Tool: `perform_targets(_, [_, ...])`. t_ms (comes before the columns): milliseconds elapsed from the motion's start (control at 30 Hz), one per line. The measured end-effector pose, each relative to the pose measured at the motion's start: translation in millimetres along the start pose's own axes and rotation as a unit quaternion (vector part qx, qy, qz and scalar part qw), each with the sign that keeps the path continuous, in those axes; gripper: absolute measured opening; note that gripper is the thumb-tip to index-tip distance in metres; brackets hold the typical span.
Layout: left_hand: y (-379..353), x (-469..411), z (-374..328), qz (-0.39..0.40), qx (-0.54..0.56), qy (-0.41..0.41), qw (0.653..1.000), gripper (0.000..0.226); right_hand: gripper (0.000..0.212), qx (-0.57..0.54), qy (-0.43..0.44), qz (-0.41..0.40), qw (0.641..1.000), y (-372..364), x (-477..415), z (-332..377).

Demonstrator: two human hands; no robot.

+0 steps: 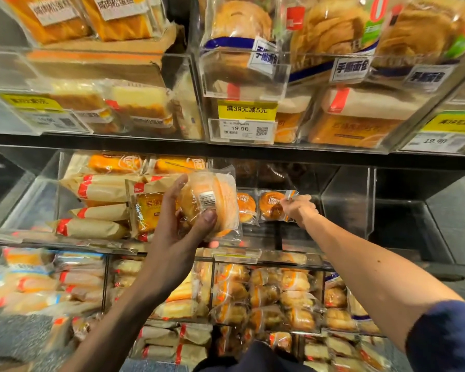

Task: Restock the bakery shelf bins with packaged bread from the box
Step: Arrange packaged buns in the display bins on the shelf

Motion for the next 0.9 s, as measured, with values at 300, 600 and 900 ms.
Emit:
perform_targets(300, [-23.3, -4.1, -11.4, 0.077, -0.168, -0.047, 0.982, 0.073, 0.05, -0.131, 0.133, 0.02, 0.982, 46.6, 66.7, 25.7])
perform_targets(600, [-105.2, 1.1, -7.4, 0.241, -0.42, -0.285, 0.827, 0.081, 0.047, -0.259, 0.314, 0.298, 0.863, 80.1, 217.4, 21.0])
perform_targets(900, [-67.0, -48.4, 9.1, 0.072, -0.239, -0.052, 0.967, 0.055, 0.052, -0.277, 0.278, 0.257, 0.883, 82.2, 182.9, 6.9])
Point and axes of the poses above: each hand's wrist, its own x-axis away from the middle knuckle, its own y-axis out of the back of the hand, z = x × y, the point moved 10 cm from there along -x, towards the middle knuckle, and after that the axes turned 12 degrees about x, right-handed, at the moved point
